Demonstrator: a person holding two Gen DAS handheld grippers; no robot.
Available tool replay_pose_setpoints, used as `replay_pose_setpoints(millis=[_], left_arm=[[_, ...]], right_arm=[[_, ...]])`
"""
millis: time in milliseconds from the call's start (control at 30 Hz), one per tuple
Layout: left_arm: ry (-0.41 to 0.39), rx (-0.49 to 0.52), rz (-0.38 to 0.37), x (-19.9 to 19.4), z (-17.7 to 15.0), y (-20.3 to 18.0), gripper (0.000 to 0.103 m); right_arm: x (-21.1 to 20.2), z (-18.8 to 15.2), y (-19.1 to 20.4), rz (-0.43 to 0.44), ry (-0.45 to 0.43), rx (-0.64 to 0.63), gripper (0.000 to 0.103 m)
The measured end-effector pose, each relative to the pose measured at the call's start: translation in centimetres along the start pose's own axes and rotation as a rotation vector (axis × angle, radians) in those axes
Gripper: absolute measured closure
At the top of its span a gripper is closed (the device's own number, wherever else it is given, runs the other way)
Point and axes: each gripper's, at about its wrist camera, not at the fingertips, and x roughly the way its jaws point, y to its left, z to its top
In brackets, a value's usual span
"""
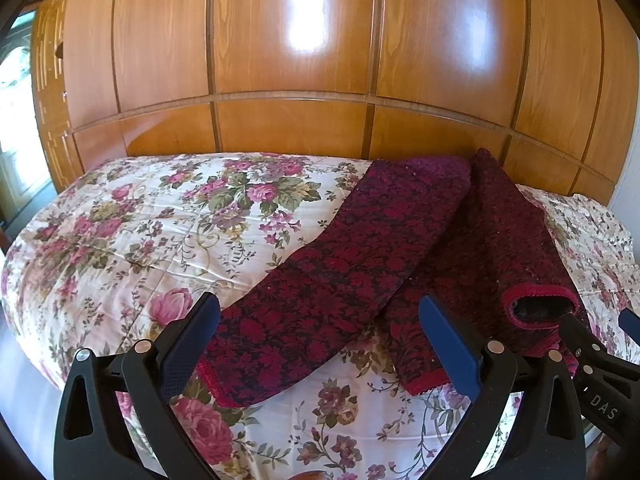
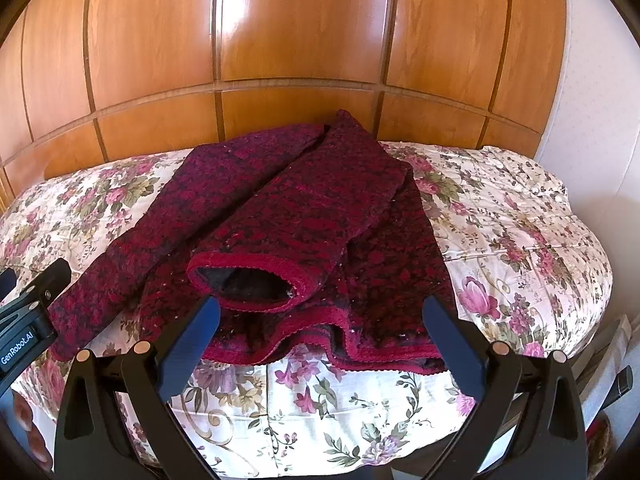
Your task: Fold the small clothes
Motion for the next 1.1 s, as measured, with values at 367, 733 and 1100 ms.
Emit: replay_pose_setpoints(millis=[367, 733, 1100], left_arm=[[0.002, 0.000, 0.000, 0.1, 0.0, 0.0, 0.004], [0.069, -0.005, 0.018, 2.5, -0.7, 0.8, 0.004], [0.168, 0.049, 0.052, 6.4, -1.9, 2.0, 0.004]], right_arm=[[0.3, -0.1, 0.3, 0.011, 0.009, -0.004, 0.002], [1.0, 0.0, 0.1, 0.064, 0.007, -0.008, 0.002], [3.6, 1.5, 3.2, 0.232, -0.031, -0.260, 0.006]])
